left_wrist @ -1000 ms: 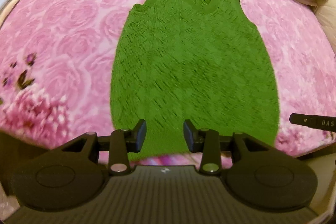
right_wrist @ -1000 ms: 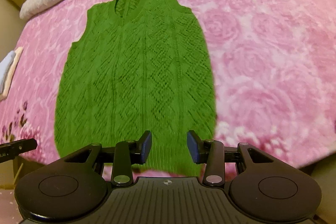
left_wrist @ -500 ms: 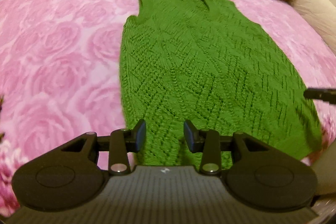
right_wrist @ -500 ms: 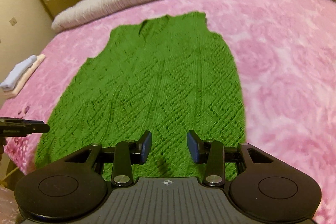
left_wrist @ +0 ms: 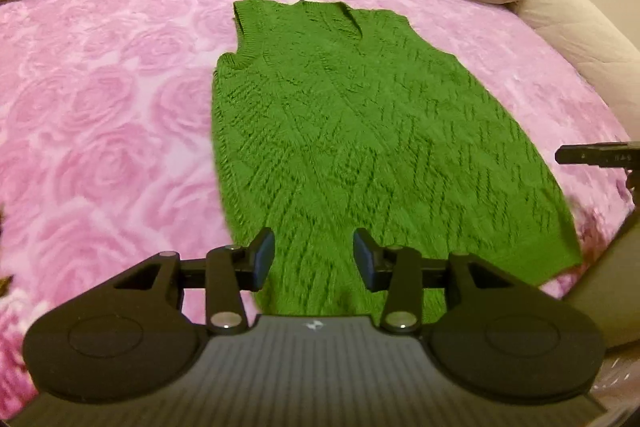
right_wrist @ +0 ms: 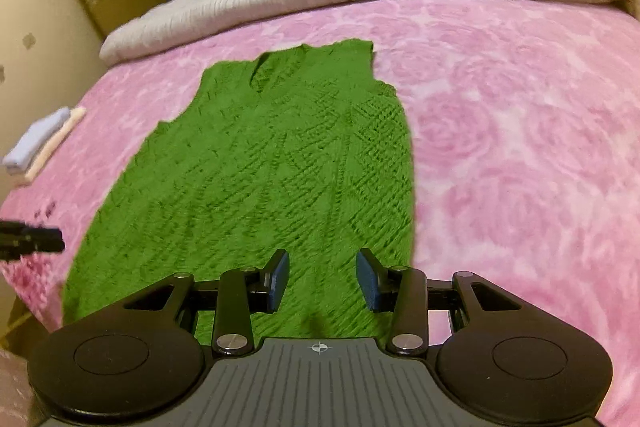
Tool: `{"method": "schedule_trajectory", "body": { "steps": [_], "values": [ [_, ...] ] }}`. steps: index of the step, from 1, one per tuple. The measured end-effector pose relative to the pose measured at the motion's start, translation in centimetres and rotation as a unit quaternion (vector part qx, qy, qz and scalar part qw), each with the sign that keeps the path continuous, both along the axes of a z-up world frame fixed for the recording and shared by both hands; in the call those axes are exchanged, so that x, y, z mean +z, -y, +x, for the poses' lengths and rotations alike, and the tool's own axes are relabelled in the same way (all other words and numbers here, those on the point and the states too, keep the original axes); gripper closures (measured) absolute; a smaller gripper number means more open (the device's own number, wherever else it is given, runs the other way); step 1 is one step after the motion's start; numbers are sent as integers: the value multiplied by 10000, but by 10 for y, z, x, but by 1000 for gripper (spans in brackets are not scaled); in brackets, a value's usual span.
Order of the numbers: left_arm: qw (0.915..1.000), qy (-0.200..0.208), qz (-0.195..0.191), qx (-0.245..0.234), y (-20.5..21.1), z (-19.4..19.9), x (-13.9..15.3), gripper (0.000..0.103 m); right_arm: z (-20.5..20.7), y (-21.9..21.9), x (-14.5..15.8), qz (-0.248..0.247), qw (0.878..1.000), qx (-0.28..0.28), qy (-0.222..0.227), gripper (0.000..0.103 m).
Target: Fold clothes
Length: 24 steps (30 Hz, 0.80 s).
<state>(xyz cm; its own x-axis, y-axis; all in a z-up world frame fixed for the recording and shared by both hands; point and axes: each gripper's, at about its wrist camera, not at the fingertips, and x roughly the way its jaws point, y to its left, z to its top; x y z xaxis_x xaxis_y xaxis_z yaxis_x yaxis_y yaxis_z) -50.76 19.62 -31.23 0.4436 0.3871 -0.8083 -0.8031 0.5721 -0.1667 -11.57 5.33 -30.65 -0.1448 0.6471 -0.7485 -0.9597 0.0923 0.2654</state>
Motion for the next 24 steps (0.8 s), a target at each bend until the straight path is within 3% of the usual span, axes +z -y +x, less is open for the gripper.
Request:
{"method": "schedule_trajectory", "body": {
  "steps": [6, 14, 18, 24],
  "values": [
    [10000, 48, 19, -72, -46, 30, -8, 64, 39, -43, -14, -157, 9991, 376, 126, 62],
    [9998, 117, -143, -1, -140, 64, -35, 64, 80, -132, -29, -115, 9980, 613, 38, 62],
    [9996, 55, -231, 138, -190, 70, -50, 64, 100, -184, -39, -379, 9959, 817, -58, 62],
    [9990, 252, -328, 182, -257, 75, -67, 61, 131, -253, -48, -328, 9931, 1030, -448, 62]
  ]
}}
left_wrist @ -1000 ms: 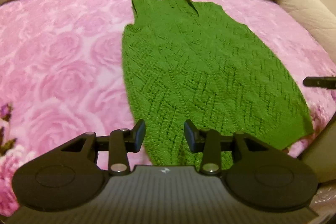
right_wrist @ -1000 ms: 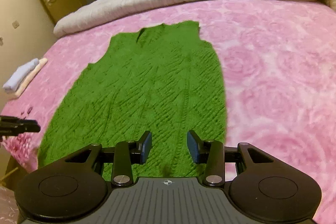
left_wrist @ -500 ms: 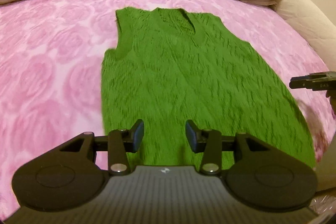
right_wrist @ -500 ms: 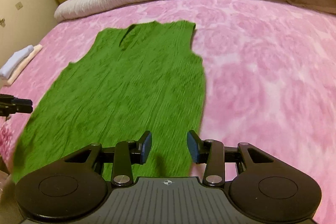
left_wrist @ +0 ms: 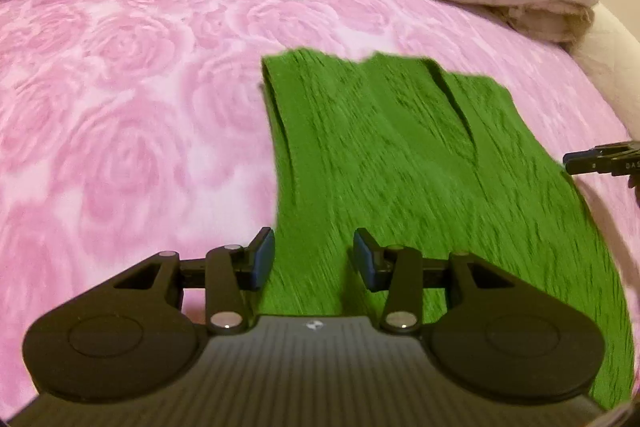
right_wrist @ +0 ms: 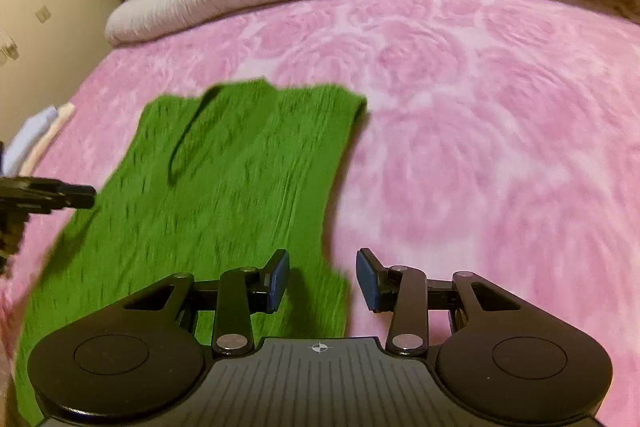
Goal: Fold clothes
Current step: 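Grasp the sweater hem with the left gripper while the right gripper grasps the hem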
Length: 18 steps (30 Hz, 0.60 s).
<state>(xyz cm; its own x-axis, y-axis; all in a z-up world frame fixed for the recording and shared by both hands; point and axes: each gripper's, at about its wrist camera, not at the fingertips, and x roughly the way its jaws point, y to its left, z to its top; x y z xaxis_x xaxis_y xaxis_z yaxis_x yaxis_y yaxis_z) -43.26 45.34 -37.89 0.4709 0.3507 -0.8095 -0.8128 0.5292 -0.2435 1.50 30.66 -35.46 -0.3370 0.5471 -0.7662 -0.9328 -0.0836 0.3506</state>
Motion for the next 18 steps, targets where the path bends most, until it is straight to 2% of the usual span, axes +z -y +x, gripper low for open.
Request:
{"method": "schedule_trajectory", "body": {
  "steps": [4, 8, 16, 18],
  "values": [
    [9994, 285, -151, 120, -42, 4, -15, 58, 15, -42, -10, 129, 9995, 73, -291, 62],
    [9975, 660, -209, 112, -76, 10, -24, 57, 24, -80, -26, 111, 9993, 146, -328, 60],
    [9929, 1177, -149, -102, -116, 28, -32, 57, 33, -123, -39, 373, 9966, 285, -680, 59],
    [9919, 1257, -101, -168, -119, 33, -34, 61, 30, -130, -40, 425, 9964, 334, -653, 60]
  ]
}}
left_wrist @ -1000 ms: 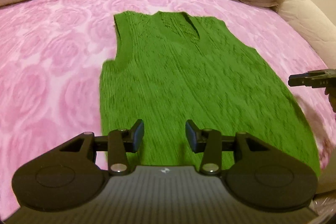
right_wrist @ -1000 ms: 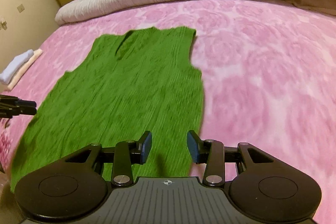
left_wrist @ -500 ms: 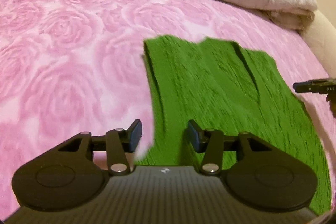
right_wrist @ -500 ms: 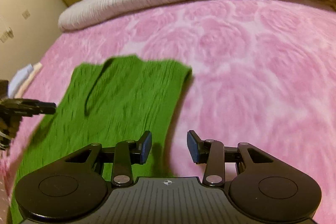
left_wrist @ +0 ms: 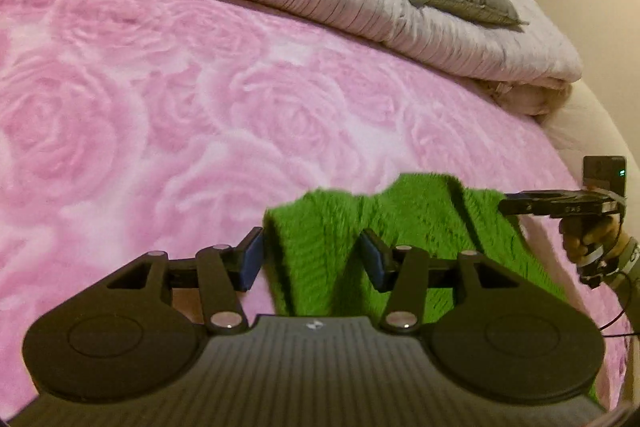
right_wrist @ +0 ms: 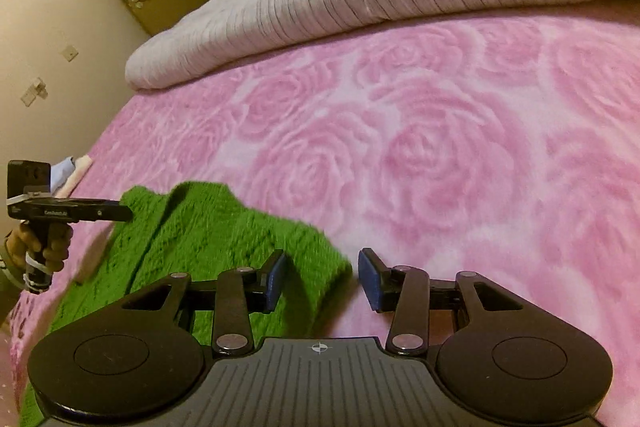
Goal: Fold clothes
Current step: 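Grasp the sweater hem with the left gripper while the right gripper grasps the hem, then lift the hem with both grippers and fold it over toward the neckline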
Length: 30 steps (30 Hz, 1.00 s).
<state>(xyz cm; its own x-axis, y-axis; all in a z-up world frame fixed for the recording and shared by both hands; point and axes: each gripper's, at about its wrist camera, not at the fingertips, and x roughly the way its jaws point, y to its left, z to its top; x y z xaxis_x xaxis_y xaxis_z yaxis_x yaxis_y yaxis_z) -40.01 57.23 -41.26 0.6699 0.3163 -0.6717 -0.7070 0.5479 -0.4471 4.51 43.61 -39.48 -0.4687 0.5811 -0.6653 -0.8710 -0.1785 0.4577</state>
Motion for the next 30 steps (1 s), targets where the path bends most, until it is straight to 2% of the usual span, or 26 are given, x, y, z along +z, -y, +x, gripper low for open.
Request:
{"method": "schedule_trajectory", "body": {
  "steps": [1, 2, 3, 4, 7, 11, 14, 18, 20, 22, 23, 25, 26, 28, 29, 30],
  "values": [
    [10000, 12, 36, -39, 0, 2, -1, 65, -2, -3, 0, 21, 10000, 20, 36, 73],
    [9999, -9, 88, -144, 1, 4, -1, 82, -4, -4, 0, 24, 9999, 40, 127, 79],
    [9996, -63, 135, -222, 5, 6, 0, 91, -7, -3, 1, 34, 9998, 83, 171, 91],
    [9993, -121, 180, -293, 9, 7, 1, 92, -9, -1, 4, 73, 9997, 136, 211, 94],
    [9982, -13, 461, -374, 29, -3, 19, 94, -19, 16, 21, 365, 9978, 232, 499, 96],
    [9960, 276, 767, -357, 70, -33, 59, 94, -23, 65, 65, 939, 9941, 272, 470, 96],
    [9927, 475, 1015, -455, 122, -60, 90, 94, -23, 123, 101, 1399, 9892, 349, 262, 96],
    [9905, 598, 1108, -551, 208, -92, 107, 93, -37, 218, 127, 1684, 9847, 440, 128, 96],
    [9922, 523, 989, -551, 256, -104, 102, 90, -53, 269, 126, 1608, 9848, 542, 361, 96],
    [9957, 262, 767, -453, 304, -115, 88, 83, -76, 321, 114, 1280, 9863, 652, 816, 95],
    [9974, 98, 638, -318, 327, -120, 81, 74, -87, 340, 103, 941, 9880, 688, 1015, 94],
    [9997, -66, 248, -16, 365, -130, 64, 70, -103, 378, 81, 350, 9908, 582, 1174, 91],
    [9999, -55, 21, 126, 382, -135, 56, 70, -105, 397, 71, 206, 9943, 315, 1001, 90],
    [9976, 145, -390, 555, 405, -143, 47, 67, -109, 433, 53, -58, 9978, -254, 611, 81],
    [9953, 305, -507, 769, 411, -146, 45, 63, -108, 445, 49, -107, 9974, -656, 270, 77],
    [9922, 472, -610, 982, 416, -148, 45, 59, -107, 456, 46, -156, 9945, -1034, -61, 69]
  ]
}}
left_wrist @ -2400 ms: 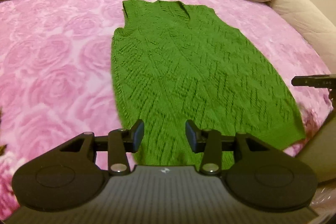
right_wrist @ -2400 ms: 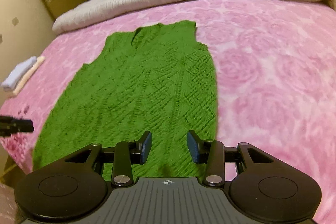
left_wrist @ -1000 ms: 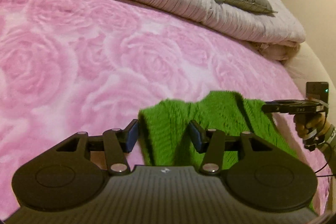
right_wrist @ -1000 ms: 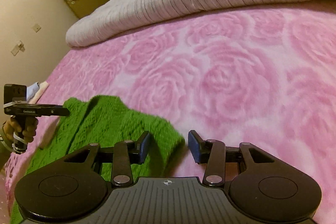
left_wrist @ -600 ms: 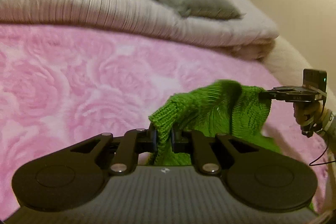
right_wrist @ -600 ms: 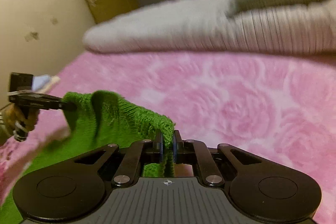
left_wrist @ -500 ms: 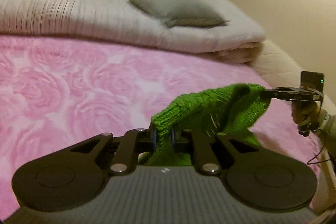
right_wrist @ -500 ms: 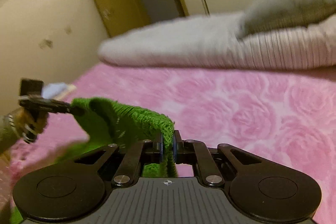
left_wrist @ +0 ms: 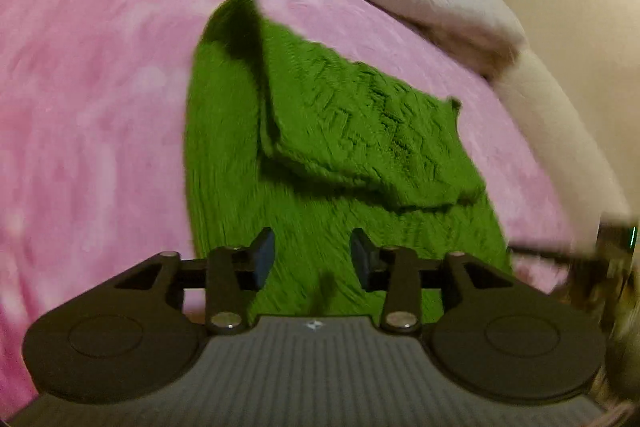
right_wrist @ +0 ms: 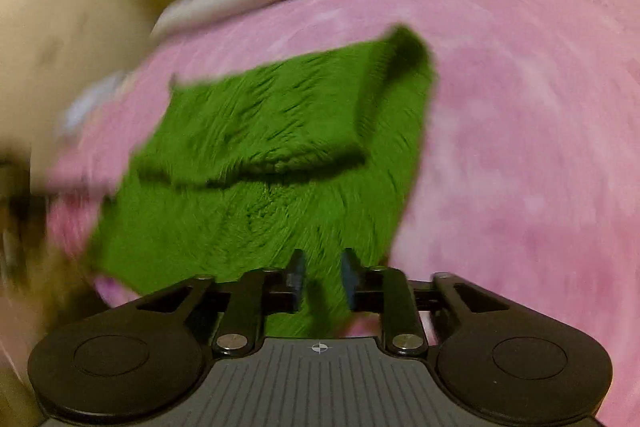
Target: Fold clothes
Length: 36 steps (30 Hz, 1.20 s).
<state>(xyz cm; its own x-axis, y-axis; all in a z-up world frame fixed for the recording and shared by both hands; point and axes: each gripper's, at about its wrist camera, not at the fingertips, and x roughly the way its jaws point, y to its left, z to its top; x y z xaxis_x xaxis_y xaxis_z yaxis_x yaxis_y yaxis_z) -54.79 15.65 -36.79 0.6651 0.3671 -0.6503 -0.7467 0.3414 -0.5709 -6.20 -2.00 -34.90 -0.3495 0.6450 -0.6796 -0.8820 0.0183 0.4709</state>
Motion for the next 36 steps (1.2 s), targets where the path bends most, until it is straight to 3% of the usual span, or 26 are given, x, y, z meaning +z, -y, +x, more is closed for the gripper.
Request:
{"method": "schedule_trajectory", "body": {
  "steps": [3, 6, 11, 15, 20, 21, 22, 23, 25, 28, 30, 33, 36],
  "values": [
    [9975, 409, -267, 516, 1, 1, 1, 57, 6, 12, -2, 1, 9909, -994, -909, 60],
    [9909, 751, -569, 964, -15, 7, -2, 56, 12, 0, -1, 15, 9721, -1678, -1638, 59],
    [9756, 1057, -1063, 1602, -41, 15, -25, 56, 12, -38, -8, -22, 9434, -2206, -2478, 59],
    [9704, 1130, -1085, 1838, -54, 16, -31, 56, 11, -75, -24, -325, 9369, -2344, -2571, 59],
    [9734, 1176, -978, 1704, -68, 22, -32, 62, 21, -105, -41, -273, 9312, -2436, -2698, 59],
    [9757, 1188, -901, 1605, -69, 24, -32, 78, 23, -110, -45, -275, 9306, -2454, -2702, 66],
    [9778, 1200, -823, 1506, -70, 25, -32, 92, 23, -113, -46, -257, 9334, -2430, -2629, 93],
    [9811, 1179, -678, 1380, -66, 25, -28, 96, 22, -114, -43, -199, 9396, -2373, -2460, 93],
    [9861, 1141, -248, 1184, -55, 21, -17, 96, 18, -99, -33, 174, 9479, -2210, -2290, 94],
    [9894, 1112, 248, 895, -29, 8, -5, 96, 11, -67, -15, 761, 9496, -1959, -2325, 94],
    [9907, 975, 244, 913, -11, -3, -11, 96, 6, -45, -15, 874, 9504, -1893, -2308, 94],
    [9912, 848, -121, 1009, 10, -14, -33, 96, 1, -24, -40, 286, 9537, -2122, -2114, 94],
    [9889, 997, -108, 1095, 25, -19, -34, 96, 3, -4, -53, 330, 9404, -2315, -2470, 95]
  ]
}}
